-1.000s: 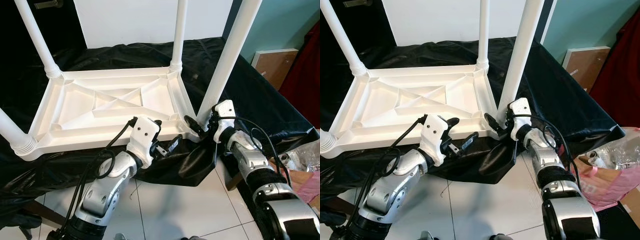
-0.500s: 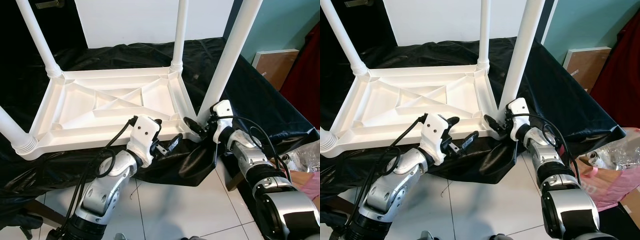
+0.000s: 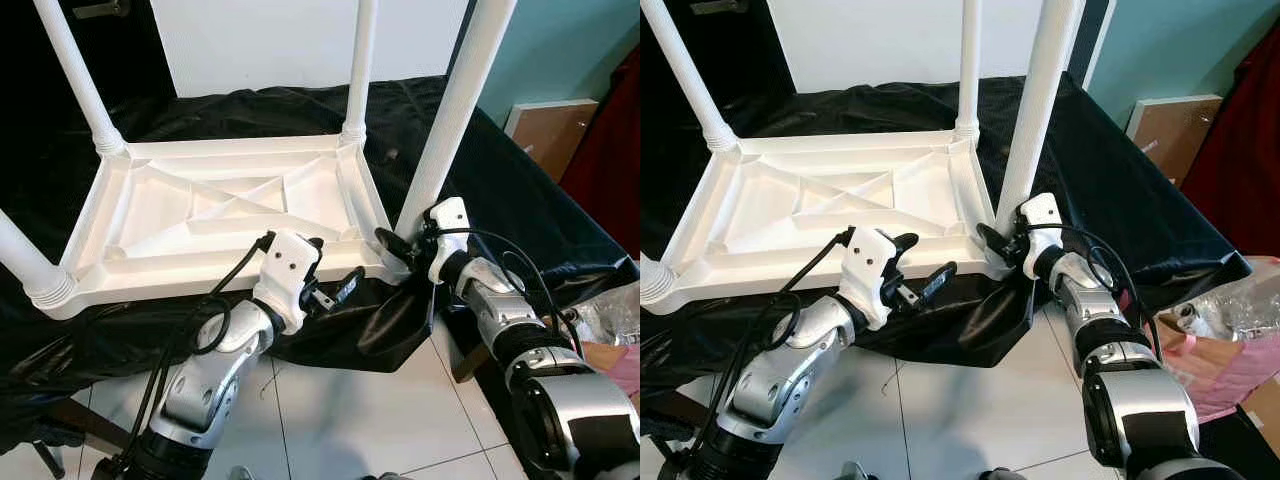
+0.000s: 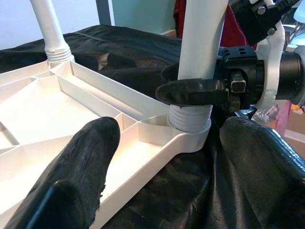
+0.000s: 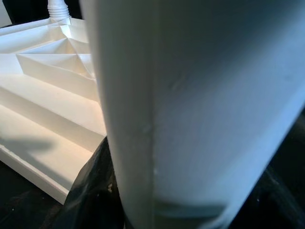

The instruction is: Building children table

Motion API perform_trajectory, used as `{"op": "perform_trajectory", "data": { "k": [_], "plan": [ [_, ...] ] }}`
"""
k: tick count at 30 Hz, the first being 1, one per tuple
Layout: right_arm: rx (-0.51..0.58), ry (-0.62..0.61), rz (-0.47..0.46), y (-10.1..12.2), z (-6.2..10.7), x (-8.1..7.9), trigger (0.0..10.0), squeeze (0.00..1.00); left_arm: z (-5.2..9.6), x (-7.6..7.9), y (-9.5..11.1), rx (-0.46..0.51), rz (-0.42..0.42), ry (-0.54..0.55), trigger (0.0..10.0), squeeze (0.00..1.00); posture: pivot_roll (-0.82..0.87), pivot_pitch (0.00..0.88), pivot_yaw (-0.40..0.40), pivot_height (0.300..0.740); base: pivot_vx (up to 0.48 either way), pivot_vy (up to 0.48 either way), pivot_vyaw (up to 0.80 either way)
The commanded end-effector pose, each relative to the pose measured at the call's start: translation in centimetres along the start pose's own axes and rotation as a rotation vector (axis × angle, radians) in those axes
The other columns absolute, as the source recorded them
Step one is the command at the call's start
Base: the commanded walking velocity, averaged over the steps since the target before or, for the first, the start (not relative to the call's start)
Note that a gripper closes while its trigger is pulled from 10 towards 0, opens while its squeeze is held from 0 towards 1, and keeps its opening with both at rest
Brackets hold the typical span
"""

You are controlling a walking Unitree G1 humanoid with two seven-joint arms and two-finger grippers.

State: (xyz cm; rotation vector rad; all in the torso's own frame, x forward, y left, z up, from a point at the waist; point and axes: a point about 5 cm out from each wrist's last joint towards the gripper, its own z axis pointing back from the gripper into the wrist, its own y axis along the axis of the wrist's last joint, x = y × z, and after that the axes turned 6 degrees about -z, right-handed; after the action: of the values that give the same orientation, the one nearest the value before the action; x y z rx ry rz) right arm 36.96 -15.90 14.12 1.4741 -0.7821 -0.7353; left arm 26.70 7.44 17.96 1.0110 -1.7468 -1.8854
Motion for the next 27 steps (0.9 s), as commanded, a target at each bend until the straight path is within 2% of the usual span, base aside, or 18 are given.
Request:
{"op": "perform_trajectory", "data": {
  "k": [1, 4, 9, 15, 20, 23, 24, 25, 27],
  "plan": [
    [-0.042, -0.016, -0.031, -1.0, 0.4, 0.1, 10.0, 0.0, -0.1, 0.1, 0.0, -0.005, -0.003, -0.028, 10.0, 0.0, 0.02, 0.069, -0.043, 0.74, 0.0, 0.0, 0.0],
    [-0.031, -0.04, -0.091, -1.6, 0.5, -0.2, 10.0, 0.0, 0.0, 0.0, 0.0, -0.004, -0.002, -0.029, 10.0, 0.0, 0.02, 0.066, -0.042, 0.74, 0.0, 0.0, 0.0],
    [-0.031, -0.072, -0.1, -2.1, 0.5, -0.4, 10.0, 0.0, 0.0, 0.0, 0.0, -0.004, -0.002, -0.029, 10.0, 0.0, 0.02, 0.065, -0.04, 0.74, 0.0, 0.0, 0.0],
    [-0.052, -0.171, -0.092, -2.6, 0.5, -0.4, 10.0, 0.0, 0.0, 0.1, 0.0, -0.004, -0.003, -0.032, 10.0, 0.0, 0.02, 0.059, -0.042, 0.74, 0.0, 0.0, 0.0],
    [-0.064, -0.333, -0.115, -3.3, 0.3, -0.7, 10.0, 0.0, 0.0, 0.2, -0.1, -0.004, 0.0, -0.031, 10.0, 0.0, 0.02, 0.055, -0.047, 0.74, 0.0, 0.0, 0.0],
    [-0.056, -0.364, -0.138, -3.5, 0.3, -0.9, 10.0, 0.0, 0.0, 0.2, -0.1, -0.004, 0.001, -0.032, 10.0, 0.0, 0.01, 0.054, -0.049, 0.74, 0.0, 0.0, 0.0],
    [-0.056, -0.399, -0.14, -3.7, 0.2, -1.2, 10.0, 0.0, -0.1, 0.2, -0.1, -0.004, 0.001, -0.033, 10.0, 0.0, 0.01, 0.054, -0.05, 0.74, 0.0, 0.0, 0.0],
    [-0.042, -0.47, -0.179, -3.9, 0.0, -1.8, 10.0, 0.0, -0.1, 0.3, -0.1, -0.003, 0.003, -0.034, 10.0, 0.0, 0.01, 0.049, -0.052, 0.74, 0.0, 0.0, 0.0],
    [-0.039, -0.49, -0.19, -4.0, 0.0, -2.0, 10.0, 0.0, -0.2, 0.3, -0.1, -0.003, 0.003, -0.034, 10.0, 0.0, 0.01, 0.049, -0.052, 0.74, 0.0, 0.0, 0.0]
  ]
}}
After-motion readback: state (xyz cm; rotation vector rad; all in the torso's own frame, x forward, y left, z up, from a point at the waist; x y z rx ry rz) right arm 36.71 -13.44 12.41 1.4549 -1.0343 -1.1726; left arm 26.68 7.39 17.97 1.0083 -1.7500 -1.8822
